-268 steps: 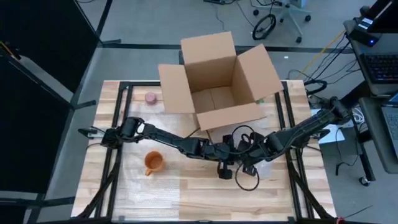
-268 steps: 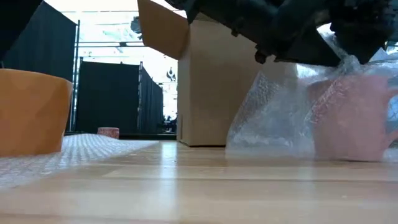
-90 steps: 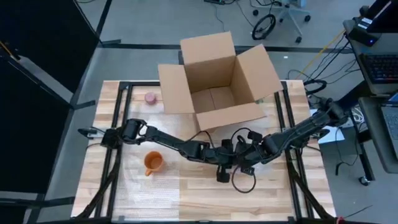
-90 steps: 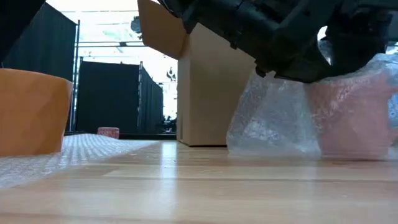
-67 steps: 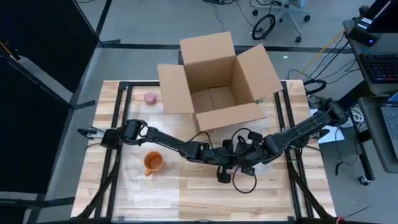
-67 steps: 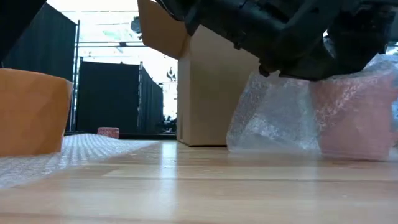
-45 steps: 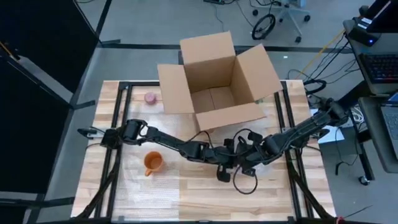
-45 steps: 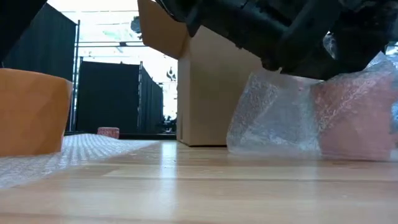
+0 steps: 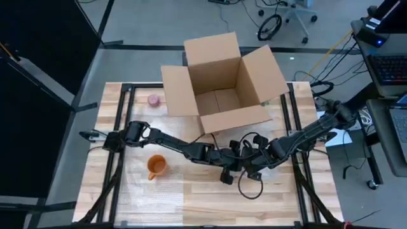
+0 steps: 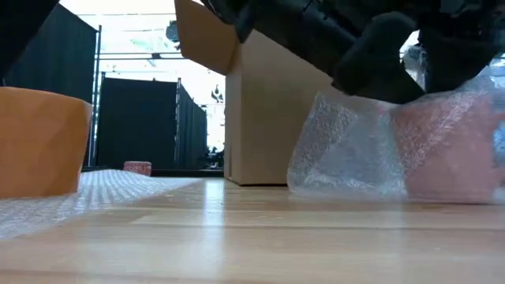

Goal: Wrap mug
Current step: Wrap the pink cup with the bubble wrap

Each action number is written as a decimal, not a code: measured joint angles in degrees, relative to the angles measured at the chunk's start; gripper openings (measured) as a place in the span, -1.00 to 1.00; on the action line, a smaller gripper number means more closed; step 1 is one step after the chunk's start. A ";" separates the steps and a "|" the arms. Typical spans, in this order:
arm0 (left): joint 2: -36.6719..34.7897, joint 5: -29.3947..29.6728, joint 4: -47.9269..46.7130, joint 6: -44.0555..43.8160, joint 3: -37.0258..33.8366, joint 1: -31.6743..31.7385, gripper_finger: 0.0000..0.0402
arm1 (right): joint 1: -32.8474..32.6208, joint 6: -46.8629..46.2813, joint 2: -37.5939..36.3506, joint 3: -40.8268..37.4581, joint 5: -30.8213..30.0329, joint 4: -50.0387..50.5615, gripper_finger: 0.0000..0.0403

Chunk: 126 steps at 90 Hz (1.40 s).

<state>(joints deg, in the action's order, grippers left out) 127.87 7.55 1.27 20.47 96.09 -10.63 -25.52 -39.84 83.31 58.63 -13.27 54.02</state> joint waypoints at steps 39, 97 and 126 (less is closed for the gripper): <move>-4.81 -6.90 -5.51 7.09 0.17 0.26 -0.43 | 0.09 0.33 0.11 -0.04 0.50 -0.37 -1.00; -0.84 -11.98 -6.65 21.87 0.09 2.59 -0.16 | 0.08 1.68 0.07 -0.05 1.28 -2.43 -1.00; 2.92 -12.45 -1.98 25.83 0.26 2.30 -0.58 | -0.34 1.65 0.30 -0.09 1.69 -2.08 -1.00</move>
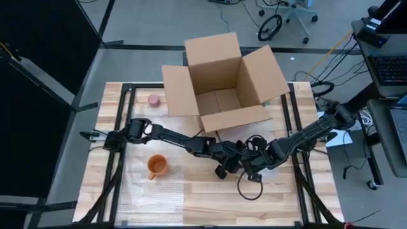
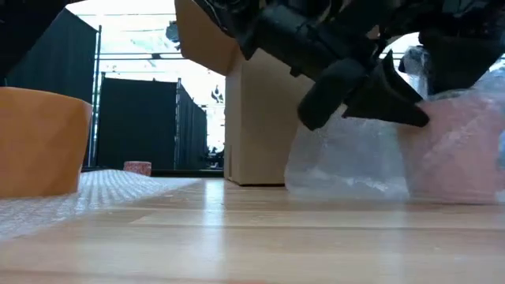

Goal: Wrap mug
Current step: Wrap the pink cup with the bubble wrap

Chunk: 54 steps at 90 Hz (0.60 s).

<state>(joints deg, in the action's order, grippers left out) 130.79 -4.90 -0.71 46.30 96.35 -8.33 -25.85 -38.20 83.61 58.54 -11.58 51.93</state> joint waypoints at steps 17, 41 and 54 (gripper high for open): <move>0.34 0.29 -0.57 0.94 -0.02 0.04 -0.78 | -0.19 0.24 0.05 0.00 -0.13 -0.32 -1.00; -0.51 -0.03 -1.07 0.49 -0.15 -0.23 -0.98 | -0.15 2.68 0.14 0.00 -0.08 -0.22 -1.00; -2.75 0.72 -4.20 -4.56 -0.35 -0.60 -0.99 | -0.04 2.91 0.10 0.00 -0.69 -0.95 -1.00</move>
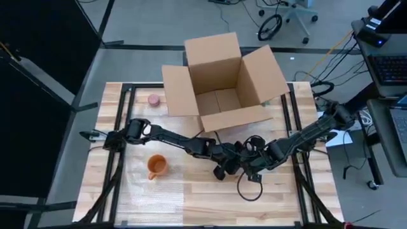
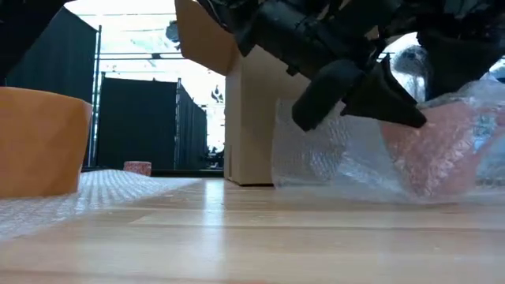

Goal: Wrap mug
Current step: Wrap the pink cup with the bubble wrap

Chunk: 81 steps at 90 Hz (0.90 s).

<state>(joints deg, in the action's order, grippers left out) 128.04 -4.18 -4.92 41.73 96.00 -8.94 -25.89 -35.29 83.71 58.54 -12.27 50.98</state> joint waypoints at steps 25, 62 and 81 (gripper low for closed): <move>-5.98 -0.11 -15.17 -8.99 -0.04 -1.91 -1.00 | 0.06 0.97 -0.03 0.07 1.44 -9.50 -1.00; -6.34 7.57 -22.58 -13.25 -0.02 -8.20 -1.00 | -0.15 0.75 4.31 0.22 3.77 -21.20 -1.00; -6.31 7.13 -21.20 -12.41 0.01 -5.87 -1.00 | 1.38 -2.65 1.20 0.13 3.20 -16.22 -0.99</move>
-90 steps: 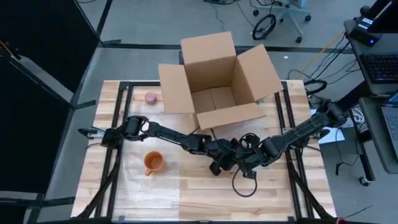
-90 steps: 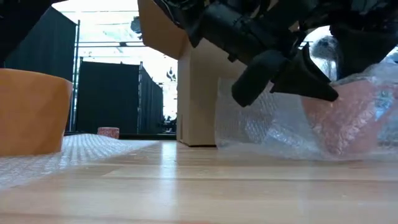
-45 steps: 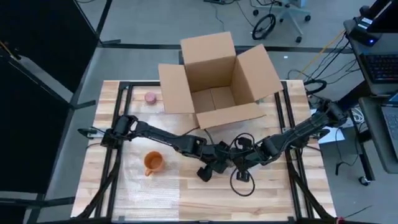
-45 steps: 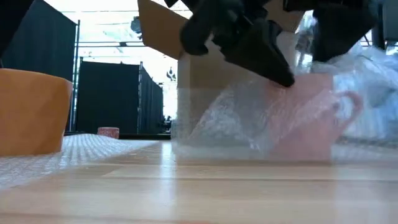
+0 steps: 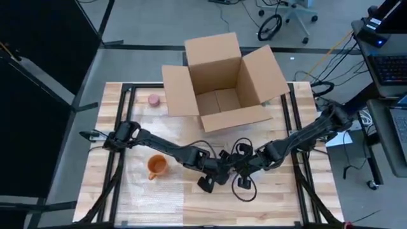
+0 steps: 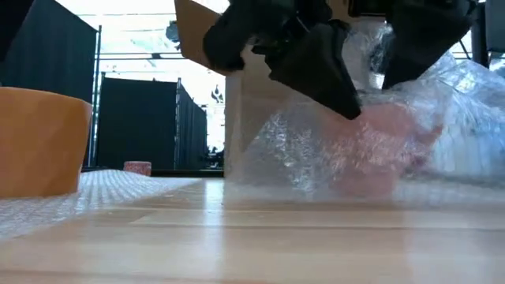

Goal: Wrap mug
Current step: Wrap the pink cup with the bubble wrap

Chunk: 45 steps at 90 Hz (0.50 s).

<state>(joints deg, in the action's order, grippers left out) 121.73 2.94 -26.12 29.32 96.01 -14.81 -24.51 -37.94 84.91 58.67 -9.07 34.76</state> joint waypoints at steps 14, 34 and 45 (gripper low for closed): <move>0.02 -3.53 0.68 0.02 0.00 1.94 -1.00 | 0.96 -2.68 -2.02 0.00 0.04 4.17 -0.79; 0.02 -7.71 3.04 -1.88 0.00 4.26 -1.00 | 4.49 -5.56 -3.30 0.00 0.26 7.12 -0.28; 0.02 -8.55 3.35 -2.13 0.00 4.84 -1.00 | 6.50 -6.92 -4.38 0.00 0.39 8.81 -0.10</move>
<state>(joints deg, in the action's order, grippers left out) 121.75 -5.61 -22.77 27.19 96.01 -9.96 -18.02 -44.85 80.53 58.67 -8.67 43.57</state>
